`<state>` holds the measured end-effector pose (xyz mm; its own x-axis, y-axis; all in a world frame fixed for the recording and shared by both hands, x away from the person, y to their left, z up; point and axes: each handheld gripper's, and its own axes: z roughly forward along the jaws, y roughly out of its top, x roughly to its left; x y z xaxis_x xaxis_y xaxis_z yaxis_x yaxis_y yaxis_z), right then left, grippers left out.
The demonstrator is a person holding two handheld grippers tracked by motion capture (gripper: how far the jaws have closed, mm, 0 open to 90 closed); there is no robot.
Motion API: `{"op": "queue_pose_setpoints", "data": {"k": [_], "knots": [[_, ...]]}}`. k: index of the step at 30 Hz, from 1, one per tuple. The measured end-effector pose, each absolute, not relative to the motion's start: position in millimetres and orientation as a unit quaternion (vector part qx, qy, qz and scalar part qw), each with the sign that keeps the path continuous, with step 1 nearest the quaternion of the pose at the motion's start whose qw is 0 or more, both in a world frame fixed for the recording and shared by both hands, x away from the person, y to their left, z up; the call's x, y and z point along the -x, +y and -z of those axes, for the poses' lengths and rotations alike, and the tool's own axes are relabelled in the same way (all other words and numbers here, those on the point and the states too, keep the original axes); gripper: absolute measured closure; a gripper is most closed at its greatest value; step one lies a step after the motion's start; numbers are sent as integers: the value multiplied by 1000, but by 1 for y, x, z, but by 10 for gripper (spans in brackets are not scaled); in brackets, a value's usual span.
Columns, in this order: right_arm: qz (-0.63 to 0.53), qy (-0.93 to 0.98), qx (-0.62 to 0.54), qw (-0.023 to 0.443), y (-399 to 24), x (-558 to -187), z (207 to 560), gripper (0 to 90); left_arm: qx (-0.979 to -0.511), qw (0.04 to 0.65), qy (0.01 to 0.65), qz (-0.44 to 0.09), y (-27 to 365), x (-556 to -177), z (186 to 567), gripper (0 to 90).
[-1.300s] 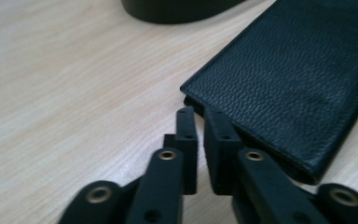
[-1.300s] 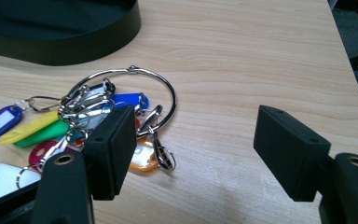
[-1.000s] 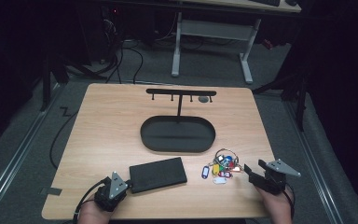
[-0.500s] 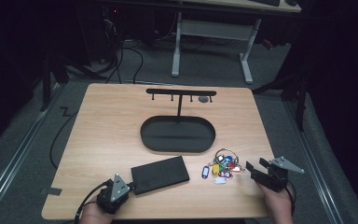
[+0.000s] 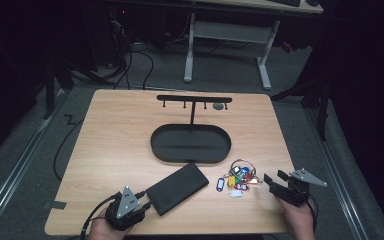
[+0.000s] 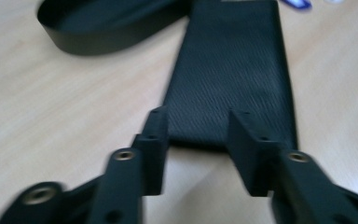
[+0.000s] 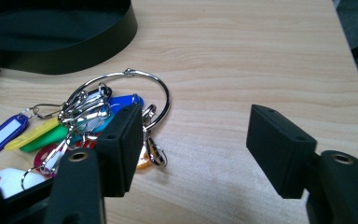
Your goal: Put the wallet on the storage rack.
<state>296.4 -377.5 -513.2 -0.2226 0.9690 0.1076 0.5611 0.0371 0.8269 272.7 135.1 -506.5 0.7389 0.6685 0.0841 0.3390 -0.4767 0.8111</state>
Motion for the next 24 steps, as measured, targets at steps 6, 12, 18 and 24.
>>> {"op": "queue_pose_setpoints", "data": {"k": [6,12,18,24], "knots": [[-394,683,-562,251,-373,-293,510,458,-837,432,289,-174,108,-300,486,462],[-379,696,-554,255,-365,-290,512,474,-853,429,246,-168,86,-295,496,449],[-377,696,-557,251,-363,-291,513,468,-866,417,229,-156,79,-287,508,422],[-380,698,-549,257,-364,-285,511,464,-886,381,193,-183,65,-274,513,426]]}}
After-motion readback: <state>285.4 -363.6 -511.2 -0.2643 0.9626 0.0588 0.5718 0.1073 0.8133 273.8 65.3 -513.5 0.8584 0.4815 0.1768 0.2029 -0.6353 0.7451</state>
